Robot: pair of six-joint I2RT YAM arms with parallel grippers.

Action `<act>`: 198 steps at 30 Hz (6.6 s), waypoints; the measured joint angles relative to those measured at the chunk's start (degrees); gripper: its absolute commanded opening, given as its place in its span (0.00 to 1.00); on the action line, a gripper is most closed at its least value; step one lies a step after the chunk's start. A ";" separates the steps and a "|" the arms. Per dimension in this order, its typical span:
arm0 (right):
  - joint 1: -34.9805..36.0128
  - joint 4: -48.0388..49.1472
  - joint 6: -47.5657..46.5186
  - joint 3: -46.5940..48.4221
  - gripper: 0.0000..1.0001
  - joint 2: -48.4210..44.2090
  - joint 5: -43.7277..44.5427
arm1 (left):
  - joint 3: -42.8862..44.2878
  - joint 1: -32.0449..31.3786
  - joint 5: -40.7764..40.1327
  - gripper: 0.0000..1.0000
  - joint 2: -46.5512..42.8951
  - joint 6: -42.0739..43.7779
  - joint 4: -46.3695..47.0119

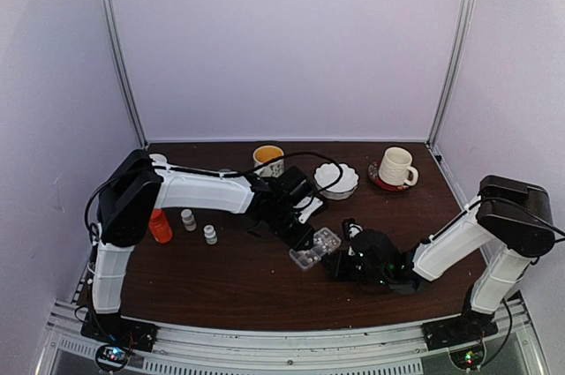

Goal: Sort the pills into containers
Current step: Close the lid of the pill container, then pick up the pill bottle from the center of the board.

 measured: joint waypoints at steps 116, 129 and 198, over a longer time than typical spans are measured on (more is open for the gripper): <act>-4.94 -19.41 -10.86 -0.13 0.13 -20.68 1.09 | 8.79 -1.05 -2.16 0.53 3.89 -8.81 -6.82; -5.64 -38.27 -26.29 3.08 0.47 -42.86 10.88 | 9.53 0.55 -19.37 0.57 -15.67 -5.77 -14.78; -16.24 -51.08 -34.40 1.09 1.00 -64.32 22.91 | -23.54 40.89 -14.43 0.39 -49.68 -4.72 -28.13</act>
